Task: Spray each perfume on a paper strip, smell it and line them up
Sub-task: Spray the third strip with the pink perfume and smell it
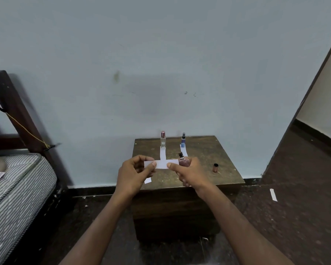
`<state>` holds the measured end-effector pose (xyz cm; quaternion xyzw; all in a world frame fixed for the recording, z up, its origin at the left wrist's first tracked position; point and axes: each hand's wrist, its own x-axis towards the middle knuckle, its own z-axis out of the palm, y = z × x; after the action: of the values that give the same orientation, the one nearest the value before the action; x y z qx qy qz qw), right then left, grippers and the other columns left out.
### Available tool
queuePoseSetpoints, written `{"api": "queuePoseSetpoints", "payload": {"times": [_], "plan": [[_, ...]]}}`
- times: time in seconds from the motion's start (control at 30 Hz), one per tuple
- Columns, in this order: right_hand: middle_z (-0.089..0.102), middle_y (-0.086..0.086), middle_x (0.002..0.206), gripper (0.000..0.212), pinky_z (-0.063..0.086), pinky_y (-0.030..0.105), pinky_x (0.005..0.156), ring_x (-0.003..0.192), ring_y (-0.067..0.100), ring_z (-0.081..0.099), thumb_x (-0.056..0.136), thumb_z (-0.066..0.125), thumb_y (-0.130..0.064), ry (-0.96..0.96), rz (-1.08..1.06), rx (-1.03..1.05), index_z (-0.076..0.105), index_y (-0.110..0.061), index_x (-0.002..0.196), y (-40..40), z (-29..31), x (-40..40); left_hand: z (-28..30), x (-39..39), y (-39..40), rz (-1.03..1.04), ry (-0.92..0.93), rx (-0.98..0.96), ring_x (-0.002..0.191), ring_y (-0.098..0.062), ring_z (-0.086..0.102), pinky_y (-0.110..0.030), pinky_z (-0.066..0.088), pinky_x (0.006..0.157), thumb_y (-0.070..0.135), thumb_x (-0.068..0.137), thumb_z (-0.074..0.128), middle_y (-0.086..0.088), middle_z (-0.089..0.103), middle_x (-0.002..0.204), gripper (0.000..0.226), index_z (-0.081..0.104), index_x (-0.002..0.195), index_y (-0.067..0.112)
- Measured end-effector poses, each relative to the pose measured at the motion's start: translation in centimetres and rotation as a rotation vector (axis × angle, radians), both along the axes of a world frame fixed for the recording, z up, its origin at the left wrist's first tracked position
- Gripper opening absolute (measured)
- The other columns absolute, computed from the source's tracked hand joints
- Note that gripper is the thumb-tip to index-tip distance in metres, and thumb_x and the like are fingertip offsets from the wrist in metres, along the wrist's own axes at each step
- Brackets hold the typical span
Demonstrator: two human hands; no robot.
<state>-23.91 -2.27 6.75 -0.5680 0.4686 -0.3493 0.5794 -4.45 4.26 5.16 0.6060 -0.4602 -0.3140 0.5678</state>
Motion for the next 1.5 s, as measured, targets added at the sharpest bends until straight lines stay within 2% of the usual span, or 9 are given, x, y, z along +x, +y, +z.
{"api": "queuePoseSetpoints", "payload": {"times": [0.23, 0.4, 0.47, 0.7, 0.83, 1.0, 1.2, 1.27, 1.5], "plan": [[0.060, 0.001, 0.070, 0.029, 0.034, 0.025, 0.046, 0.049, 0.009, 0.042, 0.086, 0.084, -0.033, -0.076, 0.048, 0.041, 0.070, -0.013, 0.103, -0.1, 0.2, 1.1, 0.0, 1.1, 2.4, 0.115, -0.143, 0.019, 0.078, -0.010, 0.080, -0.023, 0.064, 0.072, 0.021, 0.089, 0.083, 0.002, 0.081, 0.084, 0.012, 0.079, 0.100, 0.020], [0.039, -0.001, 0.066, 0.060, 0.021, 0.019, 0.038, 0.048, 0.009, 0.034, 0.095, 0.053, -0.067, -0.736, 0.244, 0.408, 0.065, -0.009, 0.088, -0.2, 0.7, 0.9, 0.7, 1.8, 3.9, 0.254, 0.185, -0.018, 0.083, -0.018, 0.081, -0.018, 0.062, 0.070, 0.013, 0.092, 0.081, -0.006, 0.082, 0.087, 0.012, 0.078, 0.102, 0.009], [0.036, -0.001, 0.067, 0.061, 0.022, 0.017, 0.034, 0.050, 0.008, 0.034, 0.096, 0.045, -0.066, -0.836, 0.301, 0.477, 0.062, -0.009, 0.087, 0.1, 1.3, 0.8, 0.9, 1.8, 4.7, 0.290, 0.248, -0.038, 0.083, -0.019, 0.081, -0.019, 0.063, 0.071, 0.012, 0.092, 0.081, -0.008, 0.082, 0.086, 0.013, 0.077, 0.103, 0.007], [0.071, 0.012, 0.088, 0.058, 0.051, 0.031, 0.052, 0.065, 0.023, 0.065, 0.104, 0.039, -0.056, -0.419, 0.101, 0.038, 0.067, -0.005, 0.105, 2.8, 1.4, 3.7, 1.1, 2.1, 5.1, 0.390, 0.195, -0.051, 0.081, -0.018, 0.081, -0.026, 0.066, 0.075, 0.017, 0.091, 0.083, 0.000, 0.082, 0.084, 0.011, 0.078, 0.100, 0.013], [0.072, 0.013, 0.093, 0.047, 0.053, 0.033, 0.049, 0.071, 0.028, 0.067, 0.100, 0.051, -0.051, -0.316, 0.106, -0.138, 0.058, -0.007, 0.113, 2.4, -0.9, 5.4, 0.1, 3.5, 5.0, 0.467, 0.177, -0.050, 0.079, -0.017, 0.081, -0.036, 0.065, 0.081, 0.017, 0.091, 0.083, 0.000, 0.082, 0.081, 0.008, 0.079, 0.097, 0.015], [0.054, 0.008, 0.062, 0.061, 0.034, 0.023, 0.041, 0.047, 0.018, 0.046, 0.097, 0.055, -0.064, -0.297, 0.000, -0.221, 0.057, -0.004, 0.089, 0.6, -1.9, 7.6, -0.6, 4.3, 5.1, 0.551, 0.098, -0.080, 0.076, -0.011, 0.080, -0.037, 0.065, 0.081, 0.021, 0.090, 0.084, 0.003, 0.081, 0.078, 0.007, 0.079, 0.094, 0.018], [0.054, 0.000, 0.046, 0.080, 0.045, 0.037, 0.053, 0.044, 0.015, 0.050, 0.087, 0.043, -0.087, -0.132, -0.270, -0.236, 0.058, -0.018, 0.049, -1.1, -2.9, 11.1, -0.9, 4.5, 5.1, 0.605, 0.001, -0.089, 0.074, -0.008, 0.080, -0.038, 0.066, 0.080, 0.023, 0.090, 0.084, 0.006, 0.080, 0.075, 0.005, 0.079, 0.091, 0.022], [0.056, -0.003, 0.047, 0.080, 0.051, 0.046, 0.063, 0.049, 0.017, 0.056, 0.087, 0.040, -0.085, -0.023, -0.324, -0.286, 0.055, -0.017, 0.048, -1.7, -3.6, 12.0, -0.9, 4.6, 5.0, 0.616, -0.006, -0.090, 0.073, -0.008, 0.080, -0.040, 0.067, 0.080, 0.022, 0.091, 0.084, 0.005, 0.080, 0.075, 0.005, 0.079, 0.091, 0.022], [0.062, 0.001, 0.056, 0.090, 0.050, 0.039, 0.064, 0.060, 0.023, 0.063, 0.084, 0.029, -0.089, 0.133, -0.298, -0.372, 0.058, -0.008, 0.058, -2.1, -4.4, 14.3, -0.9, 5.1, 5.1, 0.635, 0.024, -0.100, 0.074, -0.010, 0.080, -0.038, 0.066, 0.081, 0.019, 0.092, 0.083, 0.002, 0.081, 0.077, 0.005, 0.079, 0.093, 0.016]]}}
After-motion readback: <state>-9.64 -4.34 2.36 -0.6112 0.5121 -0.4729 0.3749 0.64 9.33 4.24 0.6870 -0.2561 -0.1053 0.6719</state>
